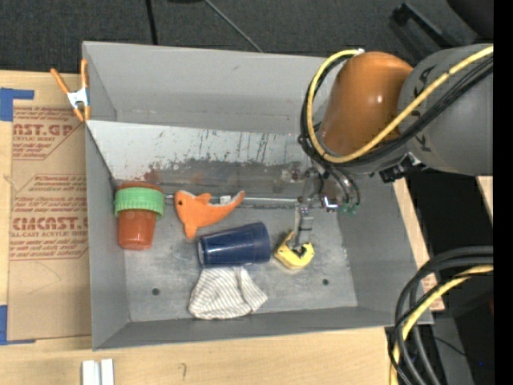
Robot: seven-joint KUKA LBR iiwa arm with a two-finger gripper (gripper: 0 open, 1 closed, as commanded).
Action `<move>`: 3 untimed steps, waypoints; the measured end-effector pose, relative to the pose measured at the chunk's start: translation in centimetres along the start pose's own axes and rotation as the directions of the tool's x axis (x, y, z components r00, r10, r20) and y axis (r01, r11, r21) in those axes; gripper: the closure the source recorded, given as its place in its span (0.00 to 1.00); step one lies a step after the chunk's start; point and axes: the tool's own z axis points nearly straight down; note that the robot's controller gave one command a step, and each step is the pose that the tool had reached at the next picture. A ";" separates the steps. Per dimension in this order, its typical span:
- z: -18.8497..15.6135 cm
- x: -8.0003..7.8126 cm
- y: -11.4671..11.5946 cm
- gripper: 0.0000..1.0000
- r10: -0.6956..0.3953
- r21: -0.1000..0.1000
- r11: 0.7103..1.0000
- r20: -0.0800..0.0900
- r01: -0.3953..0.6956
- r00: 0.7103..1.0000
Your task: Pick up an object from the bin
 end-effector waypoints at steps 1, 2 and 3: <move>-0.5 -0.1 0.0 0.00 0.000 0.000 1.000 0.008 0.000 1.000; 3.6 0.4 2.0 0.00 -0.077 0.003 0.997 0.012 0.077 0.997; 9.0 4.1 4.7 0.00 -0.096 0.001 0.995 0.009 0.096 0.995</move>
Offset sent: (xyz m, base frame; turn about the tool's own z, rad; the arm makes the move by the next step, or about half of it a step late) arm -0.0112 0.0408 -0.0766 -0.1521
